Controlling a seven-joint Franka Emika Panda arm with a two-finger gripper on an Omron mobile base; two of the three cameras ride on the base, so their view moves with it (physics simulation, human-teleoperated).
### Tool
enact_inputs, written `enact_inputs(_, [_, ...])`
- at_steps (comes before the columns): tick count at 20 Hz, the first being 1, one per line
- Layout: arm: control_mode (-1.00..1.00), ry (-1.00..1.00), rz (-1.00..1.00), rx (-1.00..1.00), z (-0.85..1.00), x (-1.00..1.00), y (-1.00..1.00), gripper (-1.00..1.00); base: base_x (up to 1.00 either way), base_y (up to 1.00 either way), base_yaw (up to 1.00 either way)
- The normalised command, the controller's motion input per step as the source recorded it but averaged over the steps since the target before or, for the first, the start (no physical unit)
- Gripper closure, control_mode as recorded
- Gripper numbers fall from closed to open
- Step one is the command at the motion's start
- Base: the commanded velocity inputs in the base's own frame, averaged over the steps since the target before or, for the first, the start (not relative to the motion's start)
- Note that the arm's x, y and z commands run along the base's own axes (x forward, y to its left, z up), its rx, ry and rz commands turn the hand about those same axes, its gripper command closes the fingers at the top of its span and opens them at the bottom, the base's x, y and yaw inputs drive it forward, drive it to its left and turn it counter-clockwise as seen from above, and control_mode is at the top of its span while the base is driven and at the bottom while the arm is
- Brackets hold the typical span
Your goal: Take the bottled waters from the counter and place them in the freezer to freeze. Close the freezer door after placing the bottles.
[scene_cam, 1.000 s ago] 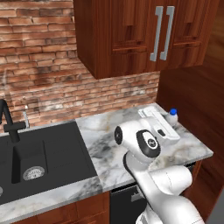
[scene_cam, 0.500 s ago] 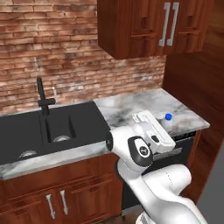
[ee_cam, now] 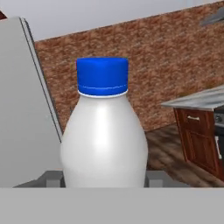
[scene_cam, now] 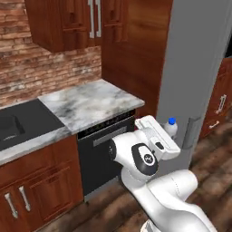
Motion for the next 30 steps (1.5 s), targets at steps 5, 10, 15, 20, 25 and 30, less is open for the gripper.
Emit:
enact_inputs(5, [1.00, 0.00, 0.00, 0.00, 0.00, 0.00, 0.00, 1.00, -0.96, -0.02, -0.69])
enact_inputs(10, [1.00, 0.00, 0.00, 0.00, 0.00, 0.00, 0.00, 1.00, -0.48, -0.49, -0.67])
enact_inputs(15, [1.00, 0.00, 0.00, 0.00, 0.00, 0.00, 0.00, 1.00, -0.02, -0.76, -0.53])
enact_inputs(20, [1.00, 0.00, 0.00, 0.00, 0.00, 0.00, 0.00, 1.00, 0.96, -0.49, -0.12])
enact_inputs(25, [1.00, 0.00, 0.00, 0.00, 0.00, 0.00, 0.00, 1.00, 1.00, -0.24, -0.06])
enact_inputs(30, [1.00, 0.00, 0.00, 0.00, 0.00, 0.00, 0.00, 1.00, 1.00, 0.00, 0.00])
